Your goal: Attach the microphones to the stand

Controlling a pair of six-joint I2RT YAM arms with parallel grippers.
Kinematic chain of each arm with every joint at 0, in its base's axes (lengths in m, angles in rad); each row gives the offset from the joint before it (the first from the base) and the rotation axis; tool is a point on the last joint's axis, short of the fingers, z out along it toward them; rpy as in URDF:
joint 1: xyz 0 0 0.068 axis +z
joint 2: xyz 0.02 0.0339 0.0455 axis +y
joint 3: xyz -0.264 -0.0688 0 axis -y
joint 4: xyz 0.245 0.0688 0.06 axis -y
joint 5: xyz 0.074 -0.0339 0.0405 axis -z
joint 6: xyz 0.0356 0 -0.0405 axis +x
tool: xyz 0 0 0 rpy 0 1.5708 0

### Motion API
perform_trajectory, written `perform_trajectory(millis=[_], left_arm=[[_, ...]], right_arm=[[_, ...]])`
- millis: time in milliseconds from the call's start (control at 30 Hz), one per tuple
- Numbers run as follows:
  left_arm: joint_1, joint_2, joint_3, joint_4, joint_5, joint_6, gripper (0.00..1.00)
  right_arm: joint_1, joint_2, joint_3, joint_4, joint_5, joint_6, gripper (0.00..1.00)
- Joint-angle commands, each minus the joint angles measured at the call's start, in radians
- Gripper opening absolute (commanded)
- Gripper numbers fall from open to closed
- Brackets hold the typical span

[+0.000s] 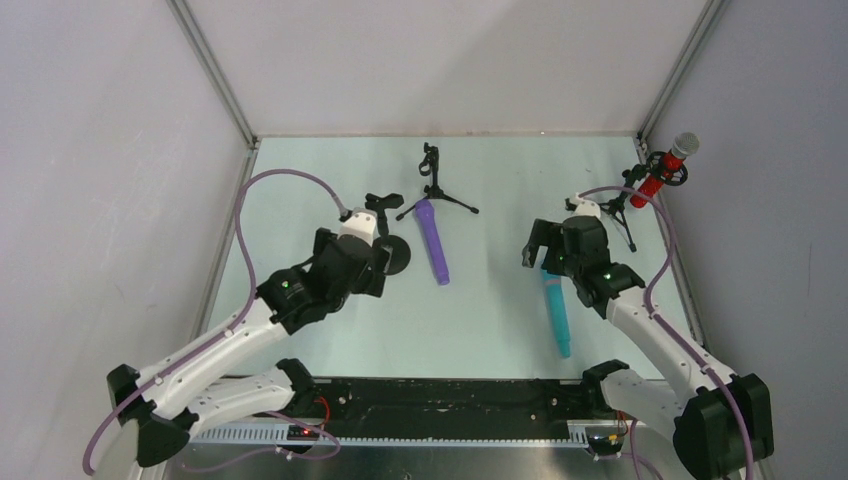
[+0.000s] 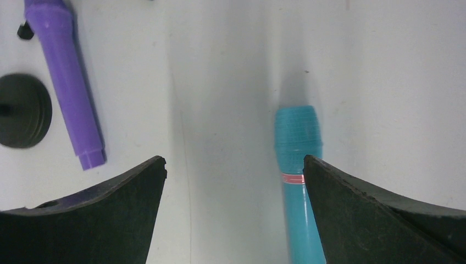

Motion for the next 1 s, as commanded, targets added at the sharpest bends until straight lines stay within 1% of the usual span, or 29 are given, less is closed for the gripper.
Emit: perform_trajectory(millis=[0,267,400,500,567,633,667,833,900,967], left_arm=[[0.005,0.033,0.12,0.1,0.042,-0.004,0.98],[0.005,0.15,0.333,0.145,0.076,0.114,0.98],[0.008,0.19,0.411,0.157,0.095,0.163,0.98],[0.026,0.206,0.469,0.163,0.099,0.178,0.98],[0.044,0.204,0.499,0.17,0.133,0.184,0.98],[0.067,0.201,0.522,0.182,0.196,0.187,0.98],[0.076,0.2,0.528,0.188,0.215,0.187,0.98],[0.145,0.201,0.574,0.197,0.345,0.185,0.98],[0.175,0.201,0.585,0.197,0.395,0.186,0.98],[0.211,0.204,0.596,0.198,0.44,0.181,0.98]], right_arm=[[0.063,0.004,0.031,0.028,-0.014,-0.043,1.0],[0.177,0.084,0.097,0.108,-0.101,-0.02,1.0],[0.24,0.173,0.177,0.115,-0.107,-0.005,0.99],[0.293,0.279,0.252,0.093,-0.106,-0.021,1.0],[0.317,0.356,0.319,0.069,-0.105,-0.039,1.0],[0.333,0.435,0.383,0.049,-0.11,-0.054,0.99],[0.336,0.49,0.424,0.041,-0.119,-0.061,1.0],[0.351,0.666,0.564,-0.001,-0.161,-0.077,0.99],[0.356,0.739,0.616,-0.025,-0.183,-0.082,0.96],[0.364,0.806,0.668,-0.048,-0.186,-0.088,0.9]])
